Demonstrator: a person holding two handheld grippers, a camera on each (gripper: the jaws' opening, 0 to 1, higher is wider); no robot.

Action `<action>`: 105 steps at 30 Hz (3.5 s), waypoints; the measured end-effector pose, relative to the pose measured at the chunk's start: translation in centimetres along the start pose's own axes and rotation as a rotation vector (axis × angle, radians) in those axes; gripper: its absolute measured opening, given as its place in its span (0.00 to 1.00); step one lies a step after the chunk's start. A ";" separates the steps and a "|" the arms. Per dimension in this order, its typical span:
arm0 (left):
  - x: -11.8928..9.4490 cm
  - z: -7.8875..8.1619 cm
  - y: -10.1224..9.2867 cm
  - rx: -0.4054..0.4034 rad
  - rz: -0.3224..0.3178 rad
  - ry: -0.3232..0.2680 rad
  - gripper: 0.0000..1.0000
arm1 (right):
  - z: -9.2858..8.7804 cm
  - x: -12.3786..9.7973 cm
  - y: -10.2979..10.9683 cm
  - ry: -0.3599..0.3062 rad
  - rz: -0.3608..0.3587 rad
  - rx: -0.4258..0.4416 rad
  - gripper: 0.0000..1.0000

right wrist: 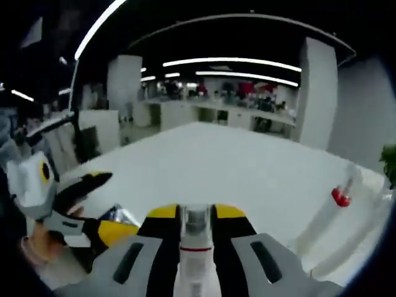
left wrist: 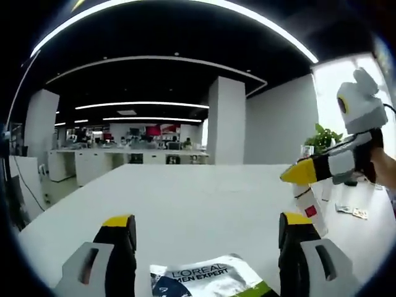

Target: Arrange the skincare products in the storage area until every visible bottle or jar stands upright without overlapping.

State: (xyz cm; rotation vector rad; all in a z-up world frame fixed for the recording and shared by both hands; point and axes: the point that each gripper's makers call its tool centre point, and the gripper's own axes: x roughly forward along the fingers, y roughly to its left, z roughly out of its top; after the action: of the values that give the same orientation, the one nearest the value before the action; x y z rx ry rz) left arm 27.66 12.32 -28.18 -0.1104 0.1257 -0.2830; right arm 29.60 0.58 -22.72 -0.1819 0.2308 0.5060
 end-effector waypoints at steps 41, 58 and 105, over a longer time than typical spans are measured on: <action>-0.8 -3.3 -11.6 0.153 -0.544 0.067 0.25 | 3.9 -3.8 2.3 -0.616 0.142 0.111 0.17; -0.1 -3.0 -9.7 0.241 -0.462 0.071 0.21 | 1.1 -2.5 5.7 -0.453 0.269 0.130 0.39; 0.1 -3.6 -9.8 0.144 -0.450 0.106 0.59 | -1.5 -1.8 -0.7 -0.346 0.003 0.177 0.20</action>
State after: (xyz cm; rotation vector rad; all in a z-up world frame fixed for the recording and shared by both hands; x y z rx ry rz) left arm 24.55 2.65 -30.55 0.0215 0.1853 -0.7462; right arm 28.14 -1.18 -23.57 0.0797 -0.0624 0.5089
